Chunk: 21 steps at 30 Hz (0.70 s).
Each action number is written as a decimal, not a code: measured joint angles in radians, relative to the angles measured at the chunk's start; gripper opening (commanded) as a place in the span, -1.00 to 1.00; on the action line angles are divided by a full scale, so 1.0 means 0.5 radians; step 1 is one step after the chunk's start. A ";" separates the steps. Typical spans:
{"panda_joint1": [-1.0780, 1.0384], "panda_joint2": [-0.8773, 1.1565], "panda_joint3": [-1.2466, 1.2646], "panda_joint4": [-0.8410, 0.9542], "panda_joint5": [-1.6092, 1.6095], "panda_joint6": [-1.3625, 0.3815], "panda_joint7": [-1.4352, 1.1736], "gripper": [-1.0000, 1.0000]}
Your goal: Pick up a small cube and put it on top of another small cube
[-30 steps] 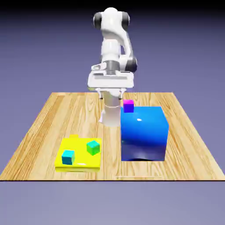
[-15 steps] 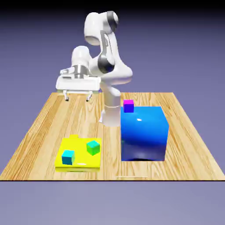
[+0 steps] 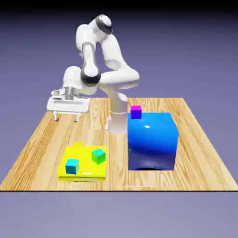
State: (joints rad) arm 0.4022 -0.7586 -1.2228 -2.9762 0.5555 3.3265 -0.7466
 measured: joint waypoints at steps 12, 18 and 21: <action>0.274 -0.132 -0.858 -0.117 0.390 0.203 -1.044 0.00; 0.463 -0.180 -1.138 -0.093 0.162 0.299 -0.956 0.00; 0.629 -0.216 -1.346 -0.059 -0.099 0.377 -0.780 0.00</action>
State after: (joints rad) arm 0.7168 -0.8667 -1.8956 -3.0055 0.5061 3.5150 -1.1366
